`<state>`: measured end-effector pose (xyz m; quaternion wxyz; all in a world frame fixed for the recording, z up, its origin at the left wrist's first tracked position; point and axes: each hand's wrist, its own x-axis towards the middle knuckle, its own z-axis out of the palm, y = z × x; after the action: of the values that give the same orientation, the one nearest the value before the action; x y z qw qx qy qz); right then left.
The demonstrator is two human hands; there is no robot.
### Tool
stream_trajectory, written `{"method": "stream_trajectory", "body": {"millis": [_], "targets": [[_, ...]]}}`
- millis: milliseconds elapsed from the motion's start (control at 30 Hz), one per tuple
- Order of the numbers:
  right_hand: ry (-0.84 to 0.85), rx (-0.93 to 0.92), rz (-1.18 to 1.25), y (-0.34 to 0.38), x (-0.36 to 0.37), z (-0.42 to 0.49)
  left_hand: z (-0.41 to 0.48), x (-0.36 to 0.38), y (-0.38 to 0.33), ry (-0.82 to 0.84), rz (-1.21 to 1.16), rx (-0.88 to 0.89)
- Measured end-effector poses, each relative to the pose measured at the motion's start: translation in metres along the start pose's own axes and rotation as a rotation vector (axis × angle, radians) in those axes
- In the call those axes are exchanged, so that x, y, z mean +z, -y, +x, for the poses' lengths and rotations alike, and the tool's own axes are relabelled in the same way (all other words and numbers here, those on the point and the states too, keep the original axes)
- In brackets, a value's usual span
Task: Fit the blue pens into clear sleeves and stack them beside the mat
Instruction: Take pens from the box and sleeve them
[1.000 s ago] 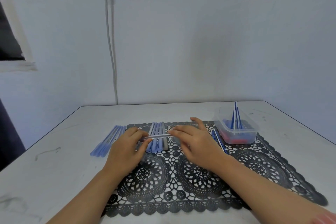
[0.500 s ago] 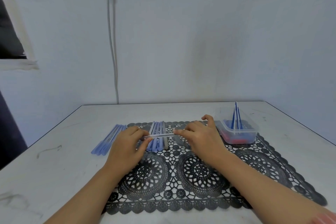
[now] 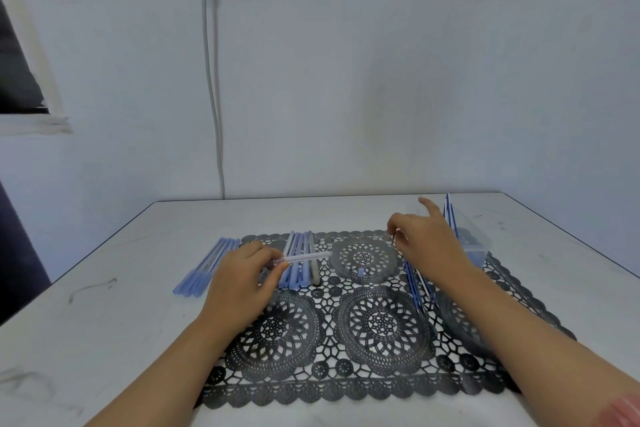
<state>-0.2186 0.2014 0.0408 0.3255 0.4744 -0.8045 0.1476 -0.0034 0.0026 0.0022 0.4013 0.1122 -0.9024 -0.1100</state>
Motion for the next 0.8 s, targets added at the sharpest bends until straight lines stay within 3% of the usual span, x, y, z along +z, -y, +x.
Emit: {"method": "stream_trajectory", "body": {"millis": [300,500,800], "targets": [[0.132,-0.211,-0.148,-0.010,0.015,-0.006,-0.001,-0.001,0.001,-0.011,-0.011,-0.033],[0.353,-0.212,-0.221,-0.005,0.005,-0.005,0.000,0.000,0.005,-0.076,-0.004,-0.125],[0.425,-0.219,-0.290,-0.003,0.003,-0.005,-0.001,-0.001,0.004,-0.085,0.031,-0.171]]}}
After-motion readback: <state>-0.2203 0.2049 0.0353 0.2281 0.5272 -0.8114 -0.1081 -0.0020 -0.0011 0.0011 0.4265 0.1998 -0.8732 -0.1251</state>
